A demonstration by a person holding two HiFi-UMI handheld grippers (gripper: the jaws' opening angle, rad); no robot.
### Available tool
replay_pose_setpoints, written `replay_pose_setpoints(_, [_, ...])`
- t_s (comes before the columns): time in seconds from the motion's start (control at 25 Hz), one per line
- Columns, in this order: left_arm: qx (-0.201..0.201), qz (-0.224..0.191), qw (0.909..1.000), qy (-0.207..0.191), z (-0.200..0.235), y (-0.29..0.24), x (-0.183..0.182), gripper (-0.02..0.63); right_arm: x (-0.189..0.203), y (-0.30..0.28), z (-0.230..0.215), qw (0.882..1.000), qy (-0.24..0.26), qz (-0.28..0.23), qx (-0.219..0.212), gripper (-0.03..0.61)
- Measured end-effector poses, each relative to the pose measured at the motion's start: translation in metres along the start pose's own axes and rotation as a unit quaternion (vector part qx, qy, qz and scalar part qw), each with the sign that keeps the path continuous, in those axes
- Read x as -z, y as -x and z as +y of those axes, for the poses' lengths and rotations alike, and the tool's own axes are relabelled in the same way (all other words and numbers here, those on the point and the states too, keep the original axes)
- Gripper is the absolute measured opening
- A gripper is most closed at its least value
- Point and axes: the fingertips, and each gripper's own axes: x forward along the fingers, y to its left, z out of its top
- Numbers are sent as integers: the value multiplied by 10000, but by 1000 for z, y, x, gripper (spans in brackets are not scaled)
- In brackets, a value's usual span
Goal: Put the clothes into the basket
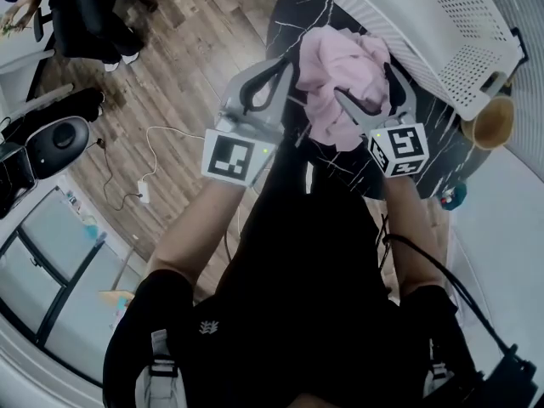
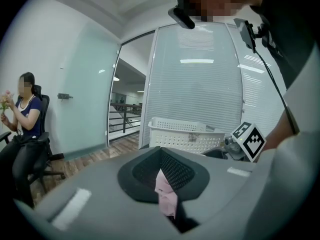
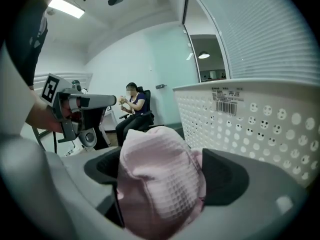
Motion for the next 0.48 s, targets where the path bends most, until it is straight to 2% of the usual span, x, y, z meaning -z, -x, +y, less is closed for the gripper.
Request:
replay_pose_setpoints(0.16, [-34, 36, 10000, -31, 4, -2, 7, 6, 7, -8, -1, 10000, 45, 42, -13, 483])
replay_pose_setpoints(0.36, [-88, 109, 9999, 97, 8, 2, 14, 6, 20, -19, -1, 9994, -177, 268, -97, 475])
replay_pose_setpoints(0.48, [-118, 154, 9998, 48, 10, 4, 15, 6, 24, -21, 1, 9990, -188, 370, -153, 403])
